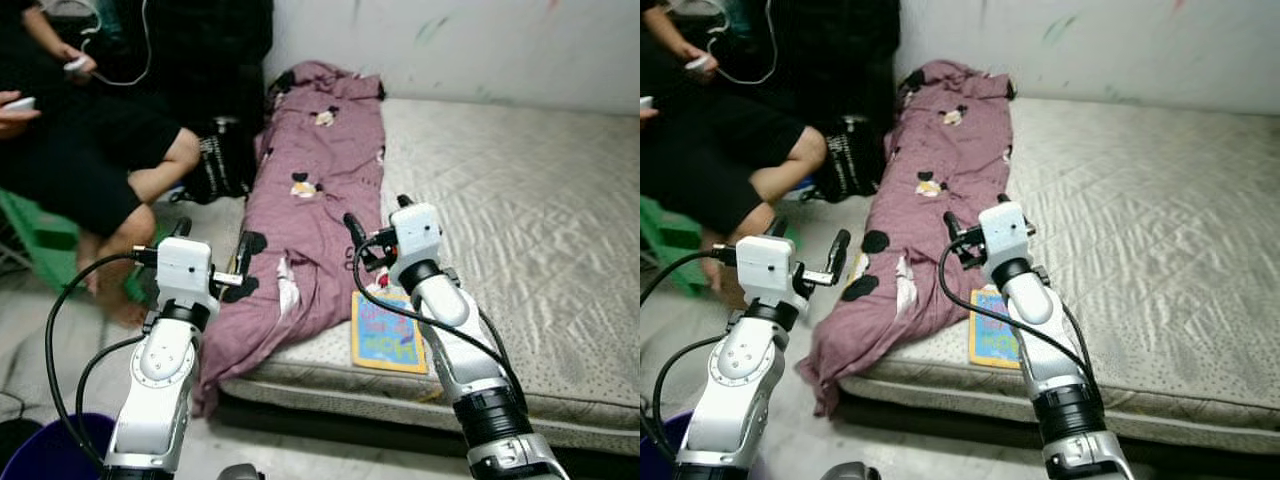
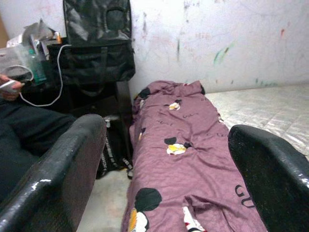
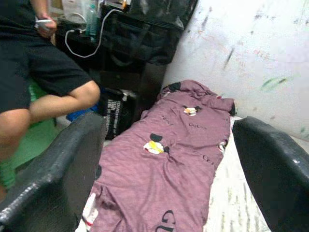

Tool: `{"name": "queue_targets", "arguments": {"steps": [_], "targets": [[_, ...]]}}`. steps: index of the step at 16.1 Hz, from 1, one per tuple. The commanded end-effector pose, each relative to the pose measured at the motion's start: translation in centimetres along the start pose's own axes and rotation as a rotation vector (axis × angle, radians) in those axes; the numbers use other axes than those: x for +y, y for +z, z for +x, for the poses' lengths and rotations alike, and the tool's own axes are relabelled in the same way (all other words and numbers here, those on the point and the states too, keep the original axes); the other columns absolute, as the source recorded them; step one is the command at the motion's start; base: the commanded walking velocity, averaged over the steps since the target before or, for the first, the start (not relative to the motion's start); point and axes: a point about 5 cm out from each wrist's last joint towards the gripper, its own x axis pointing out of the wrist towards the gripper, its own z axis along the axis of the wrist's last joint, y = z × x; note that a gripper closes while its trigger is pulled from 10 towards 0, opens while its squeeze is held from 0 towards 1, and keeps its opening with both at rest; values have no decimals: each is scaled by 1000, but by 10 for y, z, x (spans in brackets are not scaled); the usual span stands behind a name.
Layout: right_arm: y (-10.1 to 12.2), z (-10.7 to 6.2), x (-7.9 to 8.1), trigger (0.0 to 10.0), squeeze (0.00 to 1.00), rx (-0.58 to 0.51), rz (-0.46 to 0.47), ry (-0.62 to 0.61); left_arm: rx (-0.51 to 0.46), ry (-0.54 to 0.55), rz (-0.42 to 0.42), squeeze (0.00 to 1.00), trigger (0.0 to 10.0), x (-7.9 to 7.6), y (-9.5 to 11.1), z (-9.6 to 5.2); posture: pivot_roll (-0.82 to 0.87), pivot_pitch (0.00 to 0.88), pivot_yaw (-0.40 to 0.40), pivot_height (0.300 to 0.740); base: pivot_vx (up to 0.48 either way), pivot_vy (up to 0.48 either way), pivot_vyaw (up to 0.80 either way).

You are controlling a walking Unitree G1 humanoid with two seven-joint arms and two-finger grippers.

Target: Clean up the room

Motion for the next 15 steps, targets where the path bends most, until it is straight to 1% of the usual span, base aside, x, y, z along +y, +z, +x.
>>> {"name": "queue_targets", "arguments": {"steps": [1,6,7,12,13,15], "targets": [[3,3,0,10000,0,-9,4,-6,-10,-10,1,0,10000,1,2,1,35,0,-5,740,345,0,0],[1,3,-2,10000,0,-2,-1,-9,3,-27,-4,0,10000,-1,0,1,33,0,-4,740,327,0,0],[0,3,-3,10000,0,1,-4,-10,18,-33,4,0,10000,-2,-2,2,33,0,-4,740,0,0,0],[-8,2,-10,10000,0,29,-17,-26,27,-36,0,0,10000,-3,-3,2,33,0,-5,740,0,0,0],[-9,2,-11,10000,0,36,-5,-31,27,-37,1,0,10000,-3,-3,2,32,0,-4,740,0,0,-800],[-8,2,-11,10000,0,33,-18,-28,28,-40,2,0,10000,-3,-3,2,32,0,-4,740,0,0,-694]]}}
